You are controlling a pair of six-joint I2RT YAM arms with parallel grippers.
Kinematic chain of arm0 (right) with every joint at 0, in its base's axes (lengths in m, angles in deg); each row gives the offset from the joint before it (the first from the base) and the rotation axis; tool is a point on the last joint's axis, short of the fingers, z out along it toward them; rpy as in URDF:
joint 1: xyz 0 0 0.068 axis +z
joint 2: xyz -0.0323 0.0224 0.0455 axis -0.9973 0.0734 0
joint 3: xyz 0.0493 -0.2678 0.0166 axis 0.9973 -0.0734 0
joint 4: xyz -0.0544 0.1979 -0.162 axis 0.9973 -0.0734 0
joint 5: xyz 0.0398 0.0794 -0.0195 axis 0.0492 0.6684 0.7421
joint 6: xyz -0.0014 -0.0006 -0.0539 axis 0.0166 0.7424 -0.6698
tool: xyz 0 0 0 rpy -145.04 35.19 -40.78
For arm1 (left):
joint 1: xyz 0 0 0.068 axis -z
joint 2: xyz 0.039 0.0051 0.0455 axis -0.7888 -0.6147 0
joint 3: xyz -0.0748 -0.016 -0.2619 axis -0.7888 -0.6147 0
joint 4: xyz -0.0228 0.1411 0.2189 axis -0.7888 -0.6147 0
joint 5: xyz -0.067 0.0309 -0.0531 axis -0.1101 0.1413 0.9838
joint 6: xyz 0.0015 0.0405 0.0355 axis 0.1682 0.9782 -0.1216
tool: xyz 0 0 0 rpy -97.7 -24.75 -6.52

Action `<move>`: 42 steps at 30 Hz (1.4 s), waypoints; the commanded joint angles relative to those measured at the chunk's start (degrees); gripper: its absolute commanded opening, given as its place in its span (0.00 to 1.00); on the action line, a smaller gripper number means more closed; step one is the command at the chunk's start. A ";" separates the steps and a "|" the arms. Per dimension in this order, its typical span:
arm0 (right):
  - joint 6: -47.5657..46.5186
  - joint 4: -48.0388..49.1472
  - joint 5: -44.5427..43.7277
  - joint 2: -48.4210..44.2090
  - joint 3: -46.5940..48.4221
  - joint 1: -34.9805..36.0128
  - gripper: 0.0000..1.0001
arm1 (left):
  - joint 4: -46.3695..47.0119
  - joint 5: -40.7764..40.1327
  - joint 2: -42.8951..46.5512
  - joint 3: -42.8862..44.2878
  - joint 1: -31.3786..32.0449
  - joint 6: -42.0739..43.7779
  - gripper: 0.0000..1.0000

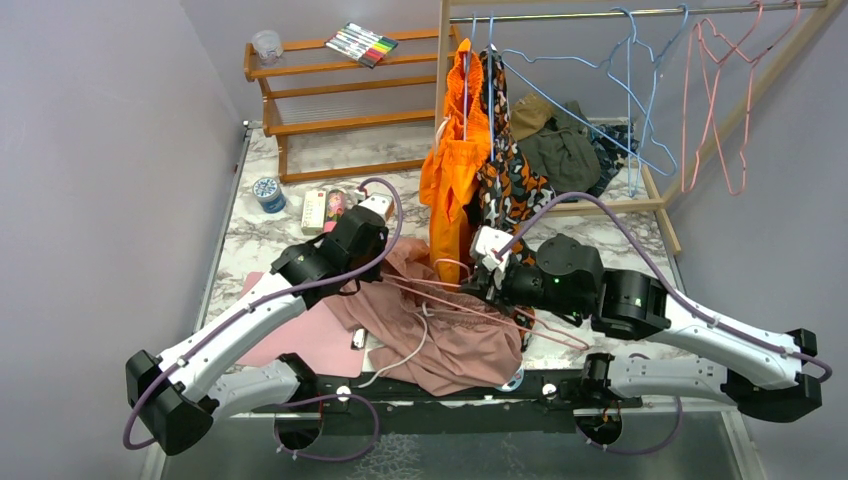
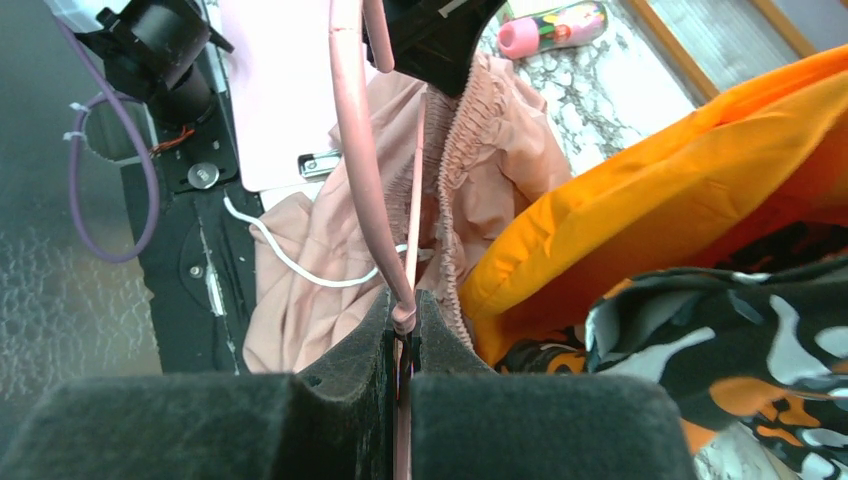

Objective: Place the shorts on the hanger
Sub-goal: Hang the shorts on the hanger.

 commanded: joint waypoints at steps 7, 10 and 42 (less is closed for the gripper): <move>-1.11 2.58 -0.47 -2.40 0.97 0.33 0.01 | -0.97 -1.01 -1.00 4.00 -0.42 1.14 0.00; -1.23 1.55 2.19 -3.11 1.65 0.31 0.01 | -1.24 -1.52 -1.20 3.97 -0.42 1.37 0.00; -1.57 16.69 -11.34 0.42 -5.06 2.39 0.01 | -4.10 7.15 0.26 8.00 -0.60 -4.91 0.00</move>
